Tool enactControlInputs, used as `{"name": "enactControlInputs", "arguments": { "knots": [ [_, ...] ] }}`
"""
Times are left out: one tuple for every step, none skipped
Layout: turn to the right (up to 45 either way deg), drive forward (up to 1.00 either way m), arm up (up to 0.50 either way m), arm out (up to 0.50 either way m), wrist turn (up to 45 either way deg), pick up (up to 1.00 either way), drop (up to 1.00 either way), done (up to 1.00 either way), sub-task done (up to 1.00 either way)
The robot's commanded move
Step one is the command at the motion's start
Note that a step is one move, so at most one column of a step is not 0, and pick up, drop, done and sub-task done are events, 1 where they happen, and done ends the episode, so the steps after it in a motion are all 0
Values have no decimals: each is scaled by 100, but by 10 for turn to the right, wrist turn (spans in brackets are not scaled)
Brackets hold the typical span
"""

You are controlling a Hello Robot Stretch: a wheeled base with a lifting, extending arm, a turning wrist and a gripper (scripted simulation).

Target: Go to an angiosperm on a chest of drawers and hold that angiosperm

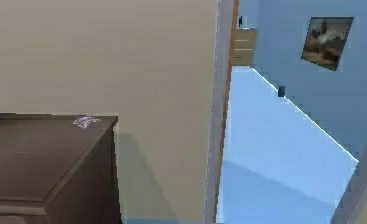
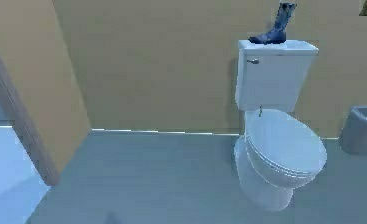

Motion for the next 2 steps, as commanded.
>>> {"name": "enactControlInputs", "arguments": {
  "knots": [
    [-450, 0, 0, 0, 0, 0, 0, 0, 0],
    [-450, 0, 0, 0, 0, 0, 0, 0, 0]
  ]
}}
